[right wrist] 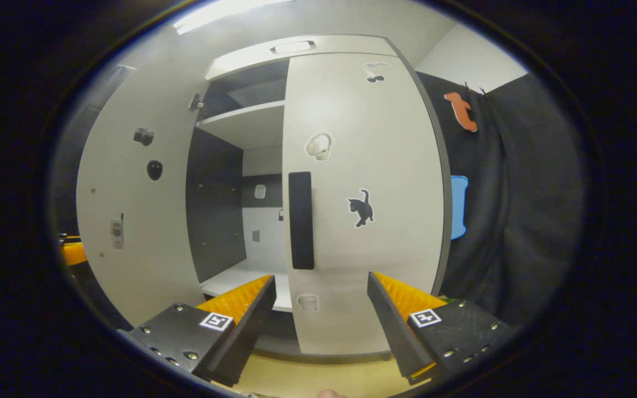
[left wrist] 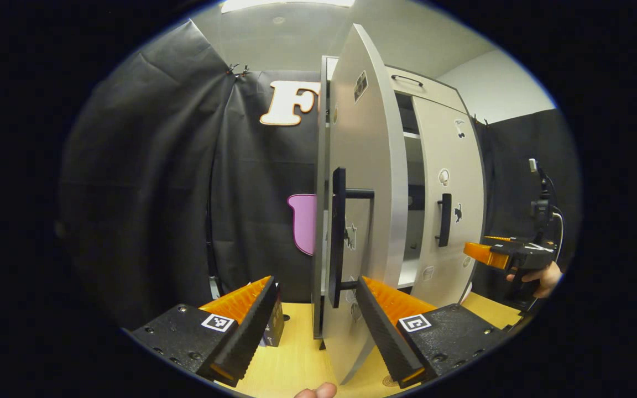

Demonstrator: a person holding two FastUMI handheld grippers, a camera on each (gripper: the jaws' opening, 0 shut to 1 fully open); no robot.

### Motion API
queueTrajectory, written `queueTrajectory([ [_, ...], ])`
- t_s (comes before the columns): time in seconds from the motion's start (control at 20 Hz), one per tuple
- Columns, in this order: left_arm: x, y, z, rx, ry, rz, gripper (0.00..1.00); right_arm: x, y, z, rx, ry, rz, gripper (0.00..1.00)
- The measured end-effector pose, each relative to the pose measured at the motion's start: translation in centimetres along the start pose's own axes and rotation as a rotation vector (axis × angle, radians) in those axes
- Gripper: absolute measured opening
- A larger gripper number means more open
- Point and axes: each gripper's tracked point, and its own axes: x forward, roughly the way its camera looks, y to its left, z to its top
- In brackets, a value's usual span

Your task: Grasp the bottle in the cabinet with the left hand and place it on the coaster, then close the right door with the right hand and the left door with the left hand.

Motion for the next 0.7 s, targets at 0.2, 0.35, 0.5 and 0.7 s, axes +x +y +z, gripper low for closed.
queueTrajectory([
  [0.2,0.9,-2.9,-0.2,0.006,-0.001,-0.052,0.93,-2.9,-0.1,-0.2,0.031,0.019,0.023,1.00],
  [0.35,1.5,-3.6,-0.4,-0.008,-0.019,-0.027,0.88,-4.5,-0.9,0.0,0.043,0.020,0.026,1.00],
  [0.5,2.0,-4.5,-0.9,-0.037,-0.006,-0.047,0.88,-5.6,-2.3,-0.1,0.055,0.031,0.010,1.00],
  [0.7,2.6,-5.9,-0.9,-0.091,0.008,-0.074,0.93,-6.5,-3.1,-0.7,0.107,0.051,0.002,1.00],
])
